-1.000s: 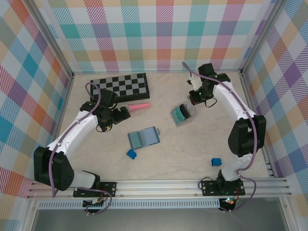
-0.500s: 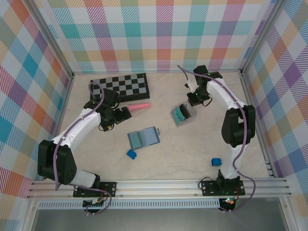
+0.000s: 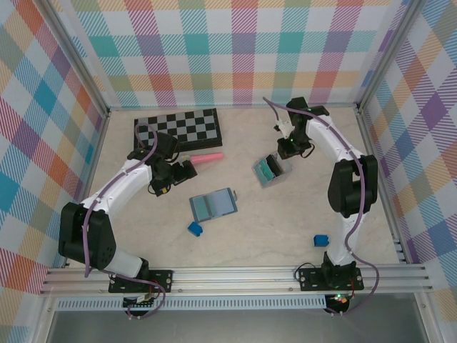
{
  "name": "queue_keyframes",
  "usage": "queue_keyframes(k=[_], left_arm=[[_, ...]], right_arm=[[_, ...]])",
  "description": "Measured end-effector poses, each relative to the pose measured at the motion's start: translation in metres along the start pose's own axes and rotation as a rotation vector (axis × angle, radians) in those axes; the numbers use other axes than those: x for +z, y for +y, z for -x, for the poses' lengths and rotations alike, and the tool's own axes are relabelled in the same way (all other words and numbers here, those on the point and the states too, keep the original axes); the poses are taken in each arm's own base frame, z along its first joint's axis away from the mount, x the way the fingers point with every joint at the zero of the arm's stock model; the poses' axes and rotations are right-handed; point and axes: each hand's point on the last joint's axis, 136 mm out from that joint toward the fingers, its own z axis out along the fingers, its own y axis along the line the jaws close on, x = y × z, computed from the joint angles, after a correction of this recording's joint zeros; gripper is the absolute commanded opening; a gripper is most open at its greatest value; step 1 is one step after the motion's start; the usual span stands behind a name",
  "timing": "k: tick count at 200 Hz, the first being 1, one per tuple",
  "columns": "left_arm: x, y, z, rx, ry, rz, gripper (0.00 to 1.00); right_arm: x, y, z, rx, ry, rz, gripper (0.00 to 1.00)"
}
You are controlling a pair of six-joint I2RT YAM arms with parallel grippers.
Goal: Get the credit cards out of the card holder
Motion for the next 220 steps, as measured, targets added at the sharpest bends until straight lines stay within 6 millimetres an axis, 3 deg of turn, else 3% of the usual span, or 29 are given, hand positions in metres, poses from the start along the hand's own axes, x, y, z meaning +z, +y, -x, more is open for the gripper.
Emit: queue_keyframes(k=[32,58,92,115,155,177,202,220], left_arm=[[0.000,0.000,-0.002,0.000,0.009,-0.003,1.00],[0.000,-0.004,-0.006,0.000,0.033,-0.027,0.97],[0.004,-0.011,-0.016,-0.004,0.082,-0.078,0.87],[0.012,-0.008,-0.028,-0.025,0.119,-0.081,0.79],[0.036,0.003,-0.053,-0.082,0.170,-0.067,0.52],[0.043,0.001,-0.065,-0.088,0.195,-0.080,0.43],[0.046,-0.008,-0.065,-0.093,0.190,-0.107,0.36],[0.049,-0.010,-0.065,-0.096,0.189,-0.111,0.31]], right_arm=[[-0.004,0.004,0.005,0.028,-0.024,0.019,0.39],[-0.027,0.014,0.014,0.087,-0.105,0.063,0.49],[-0.074,0.047,0.020,0.171,-0.258,0.195,0.54],[-0.082,0.084,0.019,0.190,-0.289,0.278,0.54],[-0.046,0.171,0.008,0.197,-0.189,0.438,0.47],[-0.020,0.211,0.002,0.200,-0.110,0.486,0.43],[0.015,0.243,-0.011,0.210,-0.003,0.501,0.34],[0.037,0.254,-0.017,0.235,0.062,0.492,0.32]])
